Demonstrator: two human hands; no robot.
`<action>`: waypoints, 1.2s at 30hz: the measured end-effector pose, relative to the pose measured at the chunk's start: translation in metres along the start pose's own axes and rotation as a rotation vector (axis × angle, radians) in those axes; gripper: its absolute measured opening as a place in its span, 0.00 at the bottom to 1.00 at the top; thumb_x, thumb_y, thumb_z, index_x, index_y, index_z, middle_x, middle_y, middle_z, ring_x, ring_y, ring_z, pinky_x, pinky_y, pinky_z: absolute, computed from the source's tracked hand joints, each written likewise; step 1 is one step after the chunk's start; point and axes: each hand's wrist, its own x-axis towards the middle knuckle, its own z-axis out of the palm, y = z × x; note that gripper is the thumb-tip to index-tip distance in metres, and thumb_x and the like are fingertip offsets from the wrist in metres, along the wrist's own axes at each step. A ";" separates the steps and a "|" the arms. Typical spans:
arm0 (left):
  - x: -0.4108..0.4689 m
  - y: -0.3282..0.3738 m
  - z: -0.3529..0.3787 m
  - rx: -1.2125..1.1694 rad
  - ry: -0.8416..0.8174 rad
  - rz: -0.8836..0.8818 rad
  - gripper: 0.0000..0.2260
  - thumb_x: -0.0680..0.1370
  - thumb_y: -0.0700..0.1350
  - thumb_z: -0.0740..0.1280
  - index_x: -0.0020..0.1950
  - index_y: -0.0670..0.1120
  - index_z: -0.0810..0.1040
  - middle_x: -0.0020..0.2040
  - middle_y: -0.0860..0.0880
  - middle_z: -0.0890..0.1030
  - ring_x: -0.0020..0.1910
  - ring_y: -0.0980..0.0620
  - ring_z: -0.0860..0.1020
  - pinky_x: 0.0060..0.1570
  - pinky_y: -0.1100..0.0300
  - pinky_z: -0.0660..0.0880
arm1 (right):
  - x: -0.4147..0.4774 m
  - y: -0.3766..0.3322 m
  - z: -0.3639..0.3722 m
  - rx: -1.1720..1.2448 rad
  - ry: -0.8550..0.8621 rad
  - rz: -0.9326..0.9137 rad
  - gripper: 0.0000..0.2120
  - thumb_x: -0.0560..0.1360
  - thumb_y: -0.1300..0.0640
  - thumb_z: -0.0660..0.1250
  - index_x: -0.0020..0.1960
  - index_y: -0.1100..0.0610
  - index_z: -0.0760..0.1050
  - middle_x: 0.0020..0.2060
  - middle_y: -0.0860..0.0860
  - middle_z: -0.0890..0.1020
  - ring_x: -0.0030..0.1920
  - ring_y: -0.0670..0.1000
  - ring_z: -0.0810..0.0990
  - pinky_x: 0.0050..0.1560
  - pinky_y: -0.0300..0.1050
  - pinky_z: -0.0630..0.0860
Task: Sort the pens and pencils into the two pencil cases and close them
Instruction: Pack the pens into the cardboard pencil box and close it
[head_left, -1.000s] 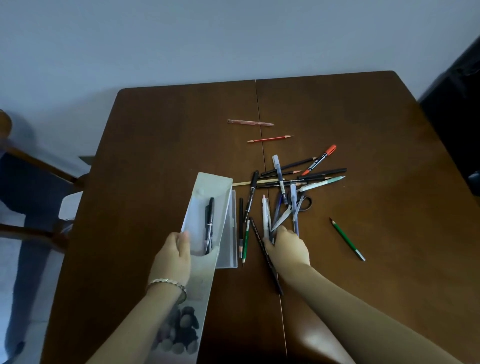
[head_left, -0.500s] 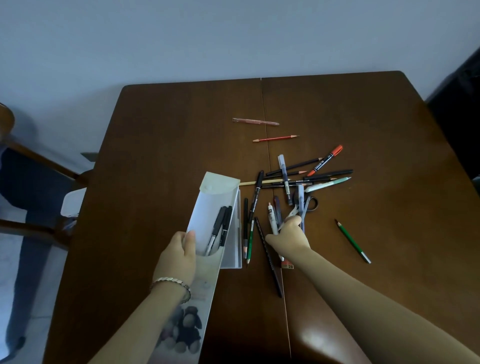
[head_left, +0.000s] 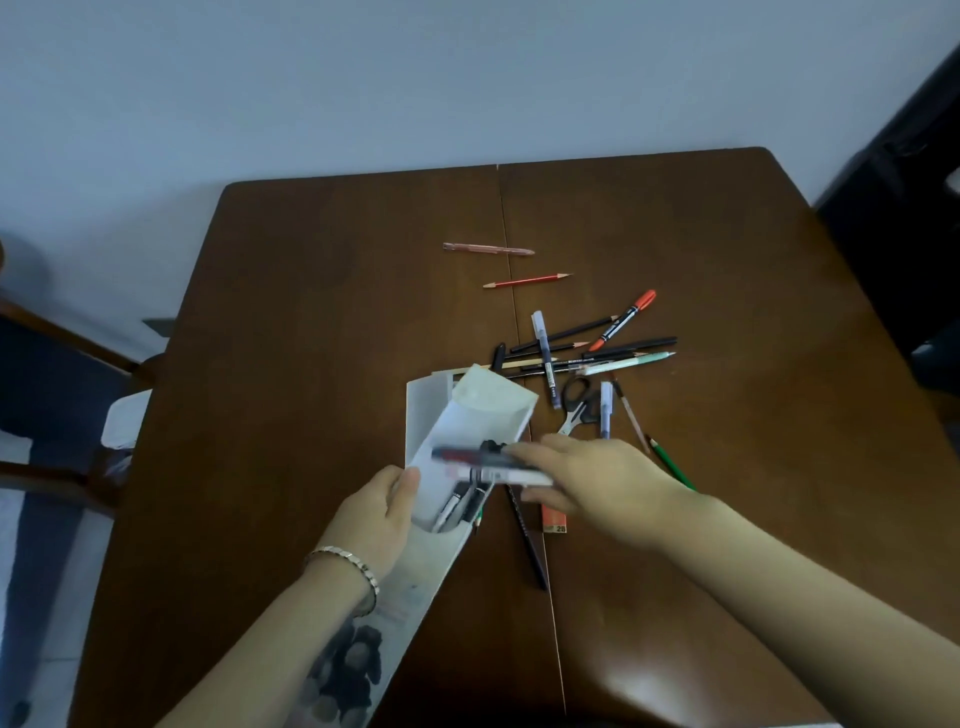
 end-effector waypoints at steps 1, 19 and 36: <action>-0.002 0.004 0.000 0.009 -0.025 0.037 0.15 0.81 0.54 0.48 0.44 0.51 0.70 0.33 0.51 0.71 0.31 0.55 0.70 0.29 0.65 0.64 | 0.004 0.000 -0.002 -0.104 -0.015 -0.077 0.22 0.80 0.47 0.55 0.73 0.48 0.59 0.60 0.50 0.74 0.54 0.53 0.78 0.49 0.47 0.76; 0.000 0.002 0.009 -0.084 0.085 -0.072 0.17 0.82 0.53 0.47 0.44 0.51 0.72 0.38 0.51 0.74 0.35 0.58 0.70 0.33 0.65 0.65 | 0.008 0.063 0.069 0.369 0.201 0.978 0.18 0.79 0.56 0.60 0.66 0.60 0.64 0.63 0.61 0.68 0.58 0.60 0.76 0.55 0.50 0.76; 0.011 0.038 0.033 0.050 0.075 -0.049 0.16 0.81 0.54 0.45 0.48 0.48 0.68 0.30 0.50 0.68 0.27 0.53 0.66 0.26 0.64 0.61 | 0.035 -0.032 0.025 1.559 0.421 0.732 0.18 0.74 0.67 0.67 0.57 0.54 0.63 0.43 0.57 0.81 0.38 0.50 0.84 0.38 0.37 0.82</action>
